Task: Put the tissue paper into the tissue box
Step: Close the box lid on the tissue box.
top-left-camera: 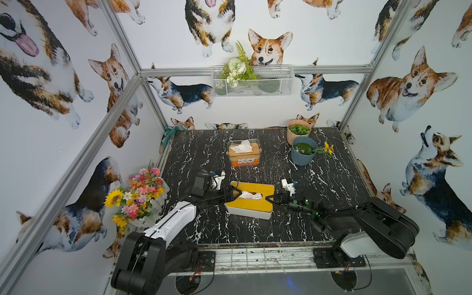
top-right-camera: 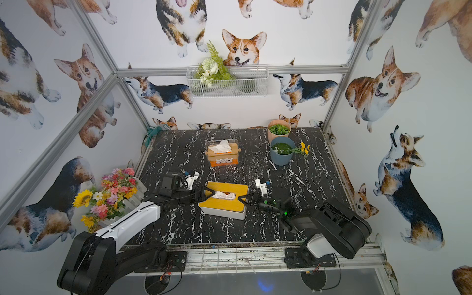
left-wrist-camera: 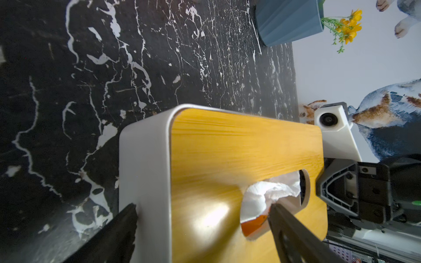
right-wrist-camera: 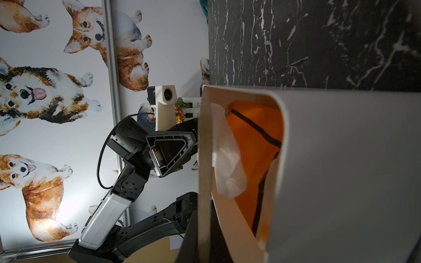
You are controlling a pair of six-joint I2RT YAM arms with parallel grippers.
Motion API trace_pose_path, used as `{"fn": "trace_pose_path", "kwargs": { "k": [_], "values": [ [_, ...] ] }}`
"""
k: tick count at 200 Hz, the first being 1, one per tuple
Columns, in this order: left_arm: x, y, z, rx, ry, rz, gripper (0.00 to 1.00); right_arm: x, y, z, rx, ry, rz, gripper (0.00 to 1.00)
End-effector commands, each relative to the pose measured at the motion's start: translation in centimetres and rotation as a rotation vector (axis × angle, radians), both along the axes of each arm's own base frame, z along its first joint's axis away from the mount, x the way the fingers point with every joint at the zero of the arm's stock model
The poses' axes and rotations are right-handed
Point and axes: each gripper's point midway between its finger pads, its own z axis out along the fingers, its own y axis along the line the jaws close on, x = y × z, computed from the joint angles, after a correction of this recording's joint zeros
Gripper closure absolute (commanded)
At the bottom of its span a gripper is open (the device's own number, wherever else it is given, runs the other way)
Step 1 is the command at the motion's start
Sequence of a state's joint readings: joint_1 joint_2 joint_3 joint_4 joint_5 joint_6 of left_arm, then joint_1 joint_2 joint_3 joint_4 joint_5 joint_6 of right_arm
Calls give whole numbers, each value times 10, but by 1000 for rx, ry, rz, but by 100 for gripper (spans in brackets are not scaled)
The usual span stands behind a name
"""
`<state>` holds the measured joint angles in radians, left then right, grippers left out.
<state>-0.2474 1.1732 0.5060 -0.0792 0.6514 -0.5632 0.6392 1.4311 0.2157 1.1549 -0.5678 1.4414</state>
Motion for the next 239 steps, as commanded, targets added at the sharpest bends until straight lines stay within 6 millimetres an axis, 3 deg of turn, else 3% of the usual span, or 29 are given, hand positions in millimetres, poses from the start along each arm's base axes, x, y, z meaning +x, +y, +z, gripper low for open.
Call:
{"fn": "trace_pose_path", "kwargs": {
  "k": [1, 106, 239],
  "values": [
    [-1, -8, 6, -38, -13, -37, 10, 0, 4, 18, 53, -65, 18, 100],
    [-4, -10, -5, 66, -5, -64, 23, -6, 1, -4, 35, -11, 24, 100],
    [-5, -7, -14, 167, 4, -66, 52, -15, 5, -23, 102, 78, 56, 99]
  ]
}}
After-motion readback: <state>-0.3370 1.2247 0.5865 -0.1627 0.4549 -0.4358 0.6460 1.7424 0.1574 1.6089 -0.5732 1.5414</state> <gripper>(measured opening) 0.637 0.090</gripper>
